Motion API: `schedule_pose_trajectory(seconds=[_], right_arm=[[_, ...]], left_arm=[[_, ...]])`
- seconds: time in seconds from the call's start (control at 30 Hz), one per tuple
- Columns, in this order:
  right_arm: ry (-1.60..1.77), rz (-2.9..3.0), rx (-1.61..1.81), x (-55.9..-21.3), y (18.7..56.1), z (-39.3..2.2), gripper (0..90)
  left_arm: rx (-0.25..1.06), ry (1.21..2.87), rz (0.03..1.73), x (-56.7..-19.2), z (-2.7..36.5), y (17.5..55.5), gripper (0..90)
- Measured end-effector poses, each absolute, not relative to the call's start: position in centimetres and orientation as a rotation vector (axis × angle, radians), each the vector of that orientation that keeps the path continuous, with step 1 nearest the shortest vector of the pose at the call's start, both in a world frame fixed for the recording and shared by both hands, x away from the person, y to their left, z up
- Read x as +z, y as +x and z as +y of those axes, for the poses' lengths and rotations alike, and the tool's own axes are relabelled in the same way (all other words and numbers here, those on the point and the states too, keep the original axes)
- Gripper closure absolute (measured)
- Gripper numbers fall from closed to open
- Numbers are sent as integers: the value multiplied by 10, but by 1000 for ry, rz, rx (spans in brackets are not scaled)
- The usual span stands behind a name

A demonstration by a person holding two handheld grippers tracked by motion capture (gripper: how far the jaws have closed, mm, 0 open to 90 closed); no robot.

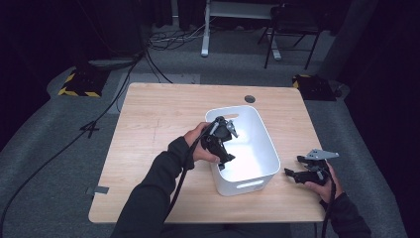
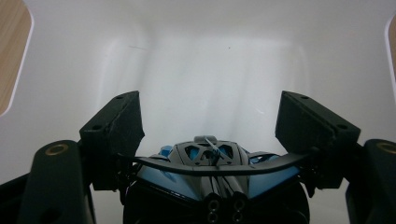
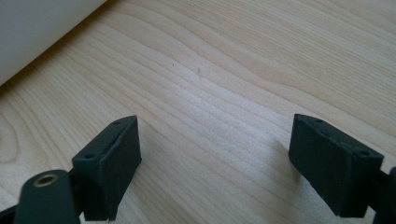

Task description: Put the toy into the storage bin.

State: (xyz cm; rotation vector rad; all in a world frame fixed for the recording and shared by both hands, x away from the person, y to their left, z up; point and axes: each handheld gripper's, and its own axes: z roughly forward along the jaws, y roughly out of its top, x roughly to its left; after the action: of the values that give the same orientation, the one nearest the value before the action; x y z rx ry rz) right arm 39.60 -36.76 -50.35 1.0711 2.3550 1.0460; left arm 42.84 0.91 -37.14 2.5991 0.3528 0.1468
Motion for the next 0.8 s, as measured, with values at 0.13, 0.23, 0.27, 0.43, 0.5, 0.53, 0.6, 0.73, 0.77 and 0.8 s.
schedule_pose_trajectory(seconds=[0.13, 0.23, 0.27, 0.43, 0.5, 0.53, 0.6, 0.73, 0.77, 0.8], right_arm=[[1071, 2355, 1046, -503, 396, -368, 168], [1071, 2355, 1045, -503, 396, -368, 168], [1071, 2355, 1046, -503, 396, -368, 168], [1072, 2355, 1046, -503, 396, -368, 168], [1071, 2355, 1045, -504, 396, -368, 168], [1071, 2355, 1046, -504, 396, -368, 168], [1071, 2355, 1046, -504, 396, -368, 168], [1071, 2355, 1045, -504, 396, -368, 168], [1071, 2355, 1045, -503, 396, -368, 168], [1071, 2355, 1046, -503, 396, -368, 168]], left_arm=[[159, 2629, 372, -370, 6, 427, 238], [168, 2649, 365, -368, 5, 426, 237], [177, 2648, 374, -368, 4, 425, 236], [184, 2612, 397, -362, 5, 422, 232], [206, 2610, 390, -360, 5, 420, 222], [202, 2604, 387, -360, 6, 420, 220], [202, 2591, 377, -359, 7, 420, 213], [205, 2568, 363, -359, 9, 420, 211], [203, 2570, 359, -359, 9, 420, 211], [206, 2573, 369, -359, 10, 419, 212]])
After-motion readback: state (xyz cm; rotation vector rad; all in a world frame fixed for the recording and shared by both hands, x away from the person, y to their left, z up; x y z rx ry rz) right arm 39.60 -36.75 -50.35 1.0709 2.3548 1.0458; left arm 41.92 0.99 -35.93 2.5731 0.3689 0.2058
